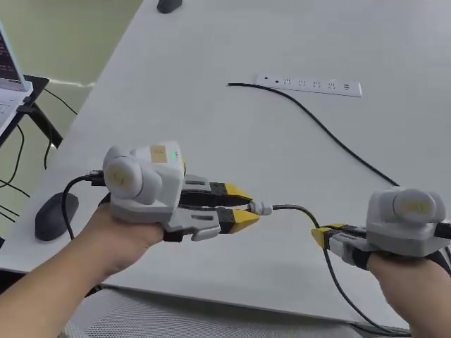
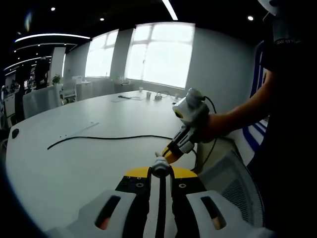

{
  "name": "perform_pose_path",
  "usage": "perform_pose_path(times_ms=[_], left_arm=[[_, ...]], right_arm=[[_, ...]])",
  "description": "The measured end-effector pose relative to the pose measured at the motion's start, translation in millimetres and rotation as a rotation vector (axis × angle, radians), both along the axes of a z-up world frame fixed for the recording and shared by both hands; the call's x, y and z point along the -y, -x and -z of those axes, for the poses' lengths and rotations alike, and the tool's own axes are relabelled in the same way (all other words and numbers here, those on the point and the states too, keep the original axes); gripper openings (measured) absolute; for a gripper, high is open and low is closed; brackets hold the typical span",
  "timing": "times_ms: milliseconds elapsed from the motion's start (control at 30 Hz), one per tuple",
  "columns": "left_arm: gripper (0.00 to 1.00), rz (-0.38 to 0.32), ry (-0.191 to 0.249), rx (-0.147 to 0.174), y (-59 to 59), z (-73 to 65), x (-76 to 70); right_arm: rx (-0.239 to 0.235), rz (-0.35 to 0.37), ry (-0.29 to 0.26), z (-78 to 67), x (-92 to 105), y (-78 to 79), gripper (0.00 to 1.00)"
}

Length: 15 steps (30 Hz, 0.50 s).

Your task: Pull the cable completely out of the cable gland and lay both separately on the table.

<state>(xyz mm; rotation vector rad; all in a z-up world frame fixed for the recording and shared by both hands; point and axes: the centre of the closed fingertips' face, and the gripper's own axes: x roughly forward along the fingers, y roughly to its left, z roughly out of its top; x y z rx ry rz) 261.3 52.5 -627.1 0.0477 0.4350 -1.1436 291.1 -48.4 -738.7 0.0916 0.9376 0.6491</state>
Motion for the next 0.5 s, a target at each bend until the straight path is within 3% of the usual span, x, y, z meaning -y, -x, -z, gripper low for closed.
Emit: perform_pose_path(times_ms=[67, 233, 300, 500], left_arm=[[0.15, 0.004, -0.004, 0.002, -0.1, 0.2, 1.3], [0.15, 0.004, 0.004, 0.013, -2.0, -3.5, 3.1], [0.15, 0.001, 0.009, 0.014, -2.6, -5.7, 2.7], [0.15, -0.003, 0.008, 0.014, -3.1, -5.8, 1.3]], right_arm=[[-0.043, 0.036, -0.037, 2.6, -1.8, 2.0, 0.00], [-0.081, 0.072, -0.062, 6.8, -2.9, 4.6, 0.00], [-0.122, 0.108, -0.094, 9.4, -2.1, 5.6, 0.00], [-0.134, 0.111, -0.104, 9.3, -2.0, 6.7, 0.00]])
